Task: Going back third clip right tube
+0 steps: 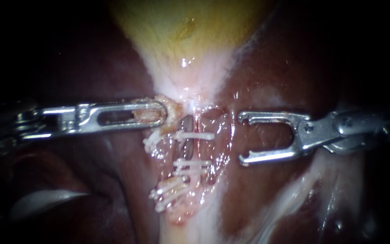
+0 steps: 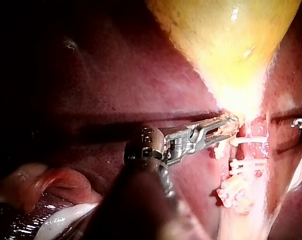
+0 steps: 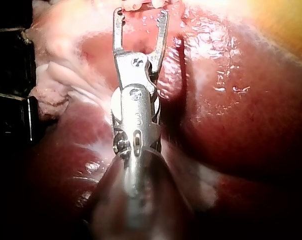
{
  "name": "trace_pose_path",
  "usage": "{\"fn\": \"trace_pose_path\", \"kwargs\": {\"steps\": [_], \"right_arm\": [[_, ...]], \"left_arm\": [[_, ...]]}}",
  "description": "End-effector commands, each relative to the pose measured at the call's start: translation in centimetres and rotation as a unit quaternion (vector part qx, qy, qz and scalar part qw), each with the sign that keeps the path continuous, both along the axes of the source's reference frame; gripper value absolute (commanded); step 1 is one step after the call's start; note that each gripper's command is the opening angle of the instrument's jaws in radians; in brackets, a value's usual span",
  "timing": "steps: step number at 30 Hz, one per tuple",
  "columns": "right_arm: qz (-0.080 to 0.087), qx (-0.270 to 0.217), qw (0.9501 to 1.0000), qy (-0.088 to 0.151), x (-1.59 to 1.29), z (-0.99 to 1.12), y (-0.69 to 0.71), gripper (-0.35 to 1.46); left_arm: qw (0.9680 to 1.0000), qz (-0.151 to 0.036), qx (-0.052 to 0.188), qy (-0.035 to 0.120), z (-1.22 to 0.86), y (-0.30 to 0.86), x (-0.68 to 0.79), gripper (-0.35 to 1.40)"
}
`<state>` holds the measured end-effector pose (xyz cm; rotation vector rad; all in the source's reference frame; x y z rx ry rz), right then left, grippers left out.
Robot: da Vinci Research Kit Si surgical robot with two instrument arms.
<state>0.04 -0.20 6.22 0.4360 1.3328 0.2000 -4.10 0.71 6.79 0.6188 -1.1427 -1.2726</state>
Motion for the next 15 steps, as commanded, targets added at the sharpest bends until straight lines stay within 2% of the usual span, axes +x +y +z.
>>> {"fn": "trace_pose_path", "kwargs": {"steps": [1,15], "right_arm": [[0.000,-0.001,1.0000,0.000,0.00,0.00,0.01,0.50],[-0.003,-0.007,1.0000,0.000,0.00,-0.01,0.00,0.50]], "left_arm": [[1.0000,0.001,0.001,-0.001,0.02,0.01,0.00,-0.35],[1.0000,0.001,0.004,0.003,0.06,-0.02,-0.06,-0.35]]}}
